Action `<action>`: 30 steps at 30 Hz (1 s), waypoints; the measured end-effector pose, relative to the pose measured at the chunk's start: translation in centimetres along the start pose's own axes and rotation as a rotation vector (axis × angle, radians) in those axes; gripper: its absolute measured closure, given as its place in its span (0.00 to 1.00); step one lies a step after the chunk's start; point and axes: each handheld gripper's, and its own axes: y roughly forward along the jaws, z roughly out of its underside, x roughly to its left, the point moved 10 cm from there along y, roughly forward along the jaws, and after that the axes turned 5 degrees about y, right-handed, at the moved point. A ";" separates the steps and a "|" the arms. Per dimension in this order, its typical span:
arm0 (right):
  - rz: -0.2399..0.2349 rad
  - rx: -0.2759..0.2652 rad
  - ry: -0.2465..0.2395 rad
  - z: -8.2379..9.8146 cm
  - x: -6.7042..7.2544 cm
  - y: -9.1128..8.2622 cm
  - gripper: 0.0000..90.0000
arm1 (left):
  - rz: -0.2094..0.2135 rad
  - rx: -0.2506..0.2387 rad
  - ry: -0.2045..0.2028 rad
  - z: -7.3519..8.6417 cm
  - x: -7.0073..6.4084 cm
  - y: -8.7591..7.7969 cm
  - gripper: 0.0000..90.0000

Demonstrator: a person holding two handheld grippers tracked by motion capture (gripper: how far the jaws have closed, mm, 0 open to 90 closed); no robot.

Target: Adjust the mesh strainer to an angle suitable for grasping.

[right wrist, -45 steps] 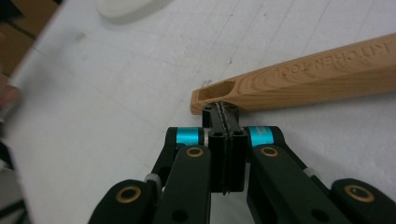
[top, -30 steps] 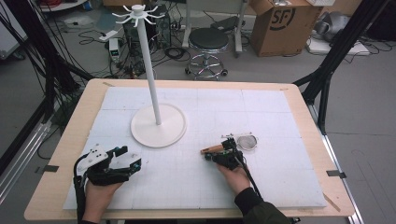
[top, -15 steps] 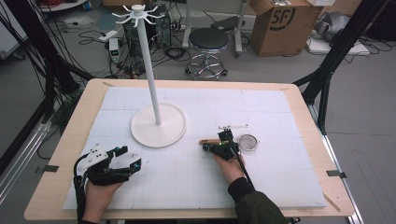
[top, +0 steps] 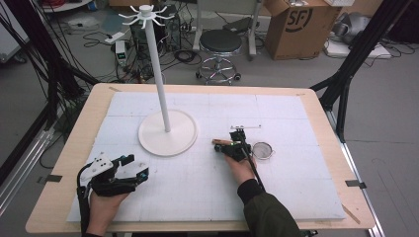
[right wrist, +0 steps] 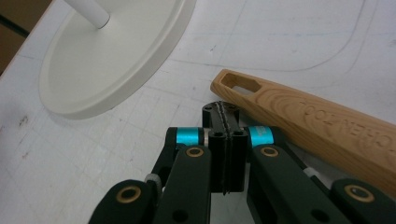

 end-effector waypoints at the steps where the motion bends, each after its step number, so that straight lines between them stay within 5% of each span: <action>1: 0.000 0.000 0.000 0.0 0.0 0.0 1.00 | 0.000 0.001 -0.001 0.0 0.0 0.0 0.23; 5: -0.019 -0.082 0.030 -1.8 -1.1 -2.1 1.00 | -0.001 0.004 -0.004 0.1 0.1 0.0 0.23; 10: 0.051 -0.125 0.080 -3.5 -4.6 -4.2 1.00 | 0.007 0.009 0.002 0.2 -0.1 0.2 0.23; 15: 0.164 -0.064 0.091 -3.0 -8.0 -4.7 1.00 | 0.003 0.010 -0.003 0.2 0.0 0.2 0.23; 23: 0.220 -0.022 0.026 -2.0 -8.6 -5.1 1.00 | 0.004 0.011 0.003 0.2 -0.1 0.2 0.23; 30: 0.204 0.013 0.011 -0.6 -7.6 -5.7 1.00 | 0.006 0.008 0.001 0.1 -0.2 0.2 0.23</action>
